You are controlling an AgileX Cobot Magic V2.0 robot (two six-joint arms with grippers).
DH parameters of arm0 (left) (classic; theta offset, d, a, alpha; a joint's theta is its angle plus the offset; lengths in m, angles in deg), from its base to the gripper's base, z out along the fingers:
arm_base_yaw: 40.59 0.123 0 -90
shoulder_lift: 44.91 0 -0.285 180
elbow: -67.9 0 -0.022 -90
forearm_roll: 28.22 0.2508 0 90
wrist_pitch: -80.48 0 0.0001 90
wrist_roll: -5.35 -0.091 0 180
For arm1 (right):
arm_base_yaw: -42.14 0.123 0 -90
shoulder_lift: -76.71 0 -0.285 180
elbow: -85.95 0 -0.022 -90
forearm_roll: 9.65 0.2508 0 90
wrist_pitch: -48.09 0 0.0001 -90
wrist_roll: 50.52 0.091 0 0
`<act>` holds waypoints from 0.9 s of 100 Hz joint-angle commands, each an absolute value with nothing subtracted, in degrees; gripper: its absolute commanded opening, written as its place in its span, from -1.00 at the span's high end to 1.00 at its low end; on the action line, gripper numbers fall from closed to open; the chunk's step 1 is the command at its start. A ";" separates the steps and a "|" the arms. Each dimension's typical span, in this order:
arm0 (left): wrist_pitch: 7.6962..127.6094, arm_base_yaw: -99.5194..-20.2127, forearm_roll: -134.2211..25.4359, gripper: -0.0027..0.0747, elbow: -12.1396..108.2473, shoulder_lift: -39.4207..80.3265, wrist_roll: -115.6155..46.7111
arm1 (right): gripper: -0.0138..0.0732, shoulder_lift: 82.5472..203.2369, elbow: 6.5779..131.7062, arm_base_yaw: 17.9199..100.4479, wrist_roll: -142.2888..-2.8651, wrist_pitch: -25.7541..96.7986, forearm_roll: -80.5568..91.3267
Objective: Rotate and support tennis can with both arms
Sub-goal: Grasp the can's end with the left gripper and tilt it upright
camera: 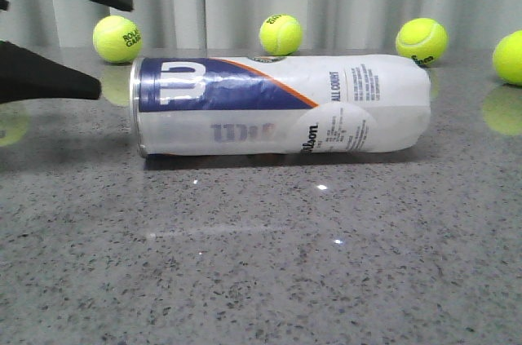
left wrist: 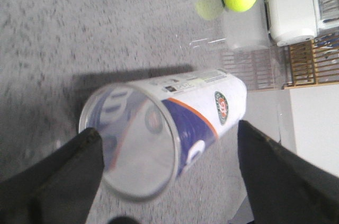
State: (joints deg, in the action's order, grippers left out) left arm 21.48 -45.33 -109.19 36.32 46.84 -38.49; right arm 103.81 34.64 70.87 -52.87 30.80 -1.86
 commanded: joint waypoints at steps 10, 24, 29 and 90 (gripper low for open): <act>14.27 -51.78 -118.81 -0.29 43.81 55.43 -41.13 | 0.82 103.99 35.95 70.63 -53.11 35.35 -2.41; 11.66 -54.69 -122.43 0.54 46.22 58.16 -42.26 | 0.82 103.99 35.95 70.63 -53.11 35.35 -2.41; 9.73 -54.89 -123.70 0.97 46.79 58.04 -44.00 | 0.82 103.99 35.95 70.63 -53.11 35.35 -2.41; 7.68 -64.78 -51.01 0.98 82.92 41.05 -9.49 | 0.82 103.99 35.95 70.63 -53.11 35.35 -2.41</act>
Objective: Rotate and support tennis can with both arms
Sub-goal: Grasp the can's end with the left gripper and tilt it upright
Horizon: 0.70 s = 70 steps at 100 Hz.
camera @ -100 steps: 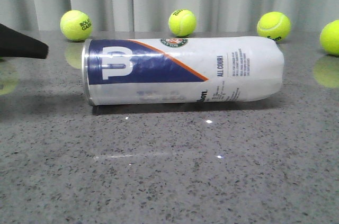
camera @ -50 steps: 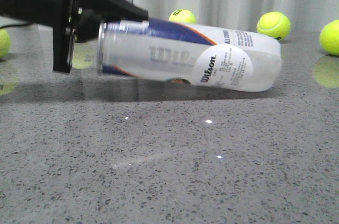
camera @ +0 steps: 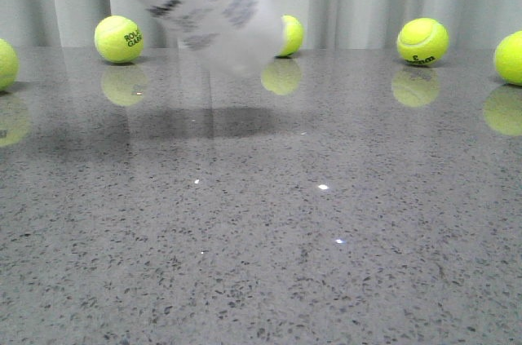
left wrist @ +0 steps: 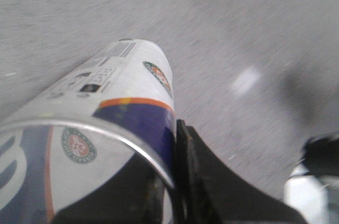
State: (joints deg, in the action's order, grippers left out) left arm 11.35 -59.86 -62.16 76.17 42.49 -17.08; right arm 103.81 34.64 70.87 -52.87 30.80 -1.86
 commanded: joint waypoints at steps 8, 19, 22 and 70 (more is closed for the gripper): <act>7.25 -70.14 -41.89 0.98 86.08 41.51 -5.52 | 0.82 103.99 35.95 70.63 -53.11 35.35 -2.41; 7.25 -77.97 -34.38 0.98 88.55 42.18 -4.74 | 0.82 103.99 35.95 70.63 -53.11 35.35 -2.41; 7.25 -79.72 -32.80 0.98 88.82 42.37 -4.74 | 0.82 103.99 35.95 70.63 -53.11 35.35 -2.41; 7.25 -86.25 -25.71 0.60 88.82 48.93 -5.41 | 0.82 103.99 35.95 70.63 -53.11 35.35 -2.41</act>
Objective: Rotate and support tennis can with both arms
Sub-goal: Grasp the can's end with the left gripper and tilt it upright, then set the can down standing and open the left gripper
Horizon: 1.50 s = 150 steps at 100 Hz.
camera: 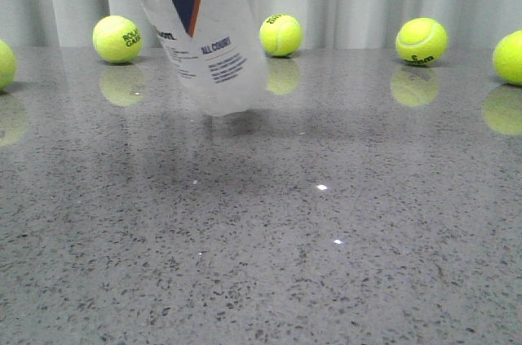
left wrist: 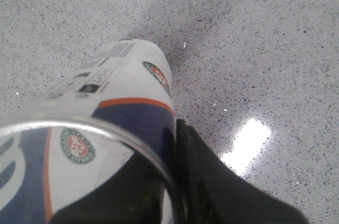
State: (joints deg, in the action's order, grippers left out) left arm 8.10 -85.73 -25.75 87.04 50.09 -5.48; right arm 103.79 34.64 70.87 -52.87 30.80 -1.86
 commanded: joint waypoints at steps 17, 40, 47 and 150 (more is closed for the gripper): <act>8.27 -86.25 -24.49 -0.21 88.90 50.91 -5.41 | 0.82 103.99 35.95 70.63 -53.11 35.35 -2.41; 15.95 -85.47 -24.13 -0.25 93.01 53.74 -5.31 | 0.82 103.99 35.95 70.63 -53.11 35.35 -2.41; 17.26 -84.91 -25.17 -0.25 96.00 55.51 -5.31 | 0.82 103.99 35.95 70.63 -53.11 35.35 -2.41; 52.61 -83.88 -26.19 0.98 69.34 29.94 2.39 | 0.82 103.99 35.95 70.63 -53.11 35.35 -2.41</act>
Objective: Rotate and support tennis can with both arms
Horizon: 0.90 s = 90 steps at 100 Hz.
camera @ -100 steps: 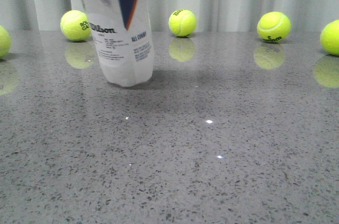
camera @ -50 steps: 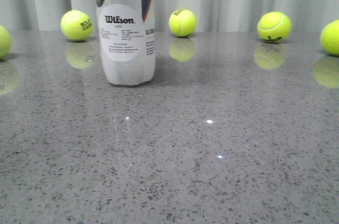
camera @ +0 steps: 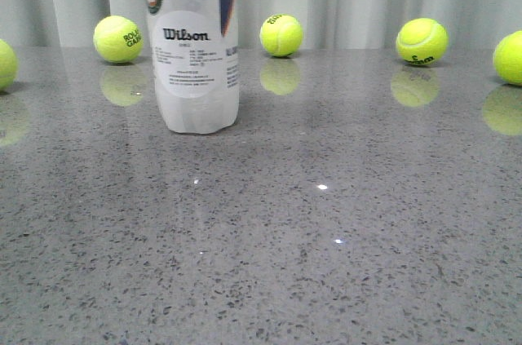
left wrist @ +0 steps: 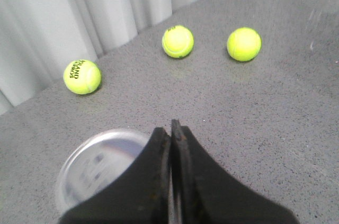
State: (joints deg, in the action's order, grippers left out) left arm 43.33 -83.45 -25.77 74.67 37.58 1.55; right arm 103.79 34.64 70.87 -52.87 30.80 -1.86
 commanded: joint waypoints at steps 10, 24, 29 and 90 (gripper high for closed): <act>54.30 -83.88 -26.19 0.98 61.09 23.46 2.39 | 0.82 103.99 35.95 70.63 -53.11 35.35 -2.41; 53.68 -83.88 -26.19 0.98 51.10 16.38 2.39 | 0.82 103.99 35.95 70.63 -53.11 35.35 -2.41; 53.68 -83.88 -26.19 0.98 48.01 14.85 2.39 | 0.82 103.99 35.95 70.63 -53.11 35.35 -2.41; 65.53 -73.72 -20.36 0.98 33.07 1.81 6.74 | 0.82 103.99 35.95 70.63 -53.11 35.35 -2.41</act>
